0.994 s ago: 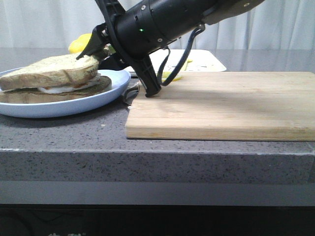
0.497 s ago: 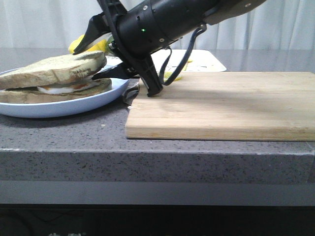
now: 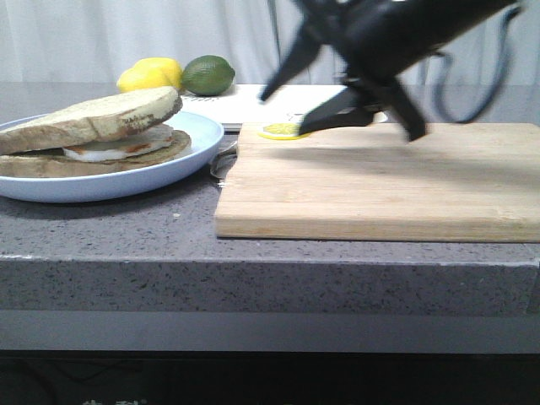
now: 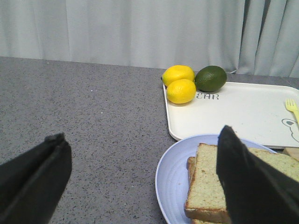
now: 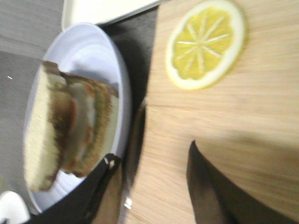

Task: Place bread and move sandwich to tray
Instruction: 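Withdraw the right gripper away from the sandwich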

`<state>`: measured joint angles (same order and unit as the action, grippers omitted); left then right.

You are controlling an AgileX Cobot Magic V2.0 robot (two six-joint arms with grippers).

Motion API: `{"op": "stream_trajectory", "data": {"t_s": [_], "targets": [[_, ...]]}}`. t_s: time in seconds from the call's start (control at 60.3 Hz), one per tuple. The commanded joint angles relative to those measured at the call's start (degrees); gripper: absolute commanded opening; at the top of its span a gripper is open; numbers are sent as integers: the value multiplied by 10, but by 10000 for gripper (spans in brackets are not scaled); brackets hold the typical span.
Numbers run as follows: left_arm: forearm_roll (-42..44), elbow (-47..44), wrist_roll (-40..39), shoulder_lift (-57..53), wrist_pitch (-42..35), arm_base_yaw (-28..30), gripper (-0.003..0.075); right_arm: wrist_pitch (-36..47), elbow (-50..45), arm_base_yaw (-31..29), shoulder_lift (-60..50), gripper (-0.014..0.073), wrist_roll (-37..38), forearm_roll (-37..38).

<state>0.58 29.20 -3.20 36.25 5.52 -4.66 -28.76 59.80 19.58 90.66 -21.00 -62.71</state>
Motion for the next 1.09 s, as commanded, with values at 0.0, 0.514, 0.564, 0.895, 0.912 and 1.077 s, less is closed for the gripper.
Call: {"op": "stream_trajectory", "data": {"t_s": [0.0,0.514,0.564,0.895,0.912,1.077], "targets": [[1,20,-4,2,-46,0,618,-13,-8,-28,-76,293,-9,123],[1,20,-4,2,-46,0,618,-68,-25,-176,-273,-76,-6,404],[1,20,-4,2,-46,0,618,-53,-43,-176,-303,-76,-6,424],[1,20,-4,2,-46,0,618,148,-281,-176,-569,-76,-6,458],[1,20,-4,2,-46,0,618,153,-295,-176,-586,-76,-6,458],[1,20,-4,2,-46,0,618,152,-366,-176,-708,-76,-5,431]]}}
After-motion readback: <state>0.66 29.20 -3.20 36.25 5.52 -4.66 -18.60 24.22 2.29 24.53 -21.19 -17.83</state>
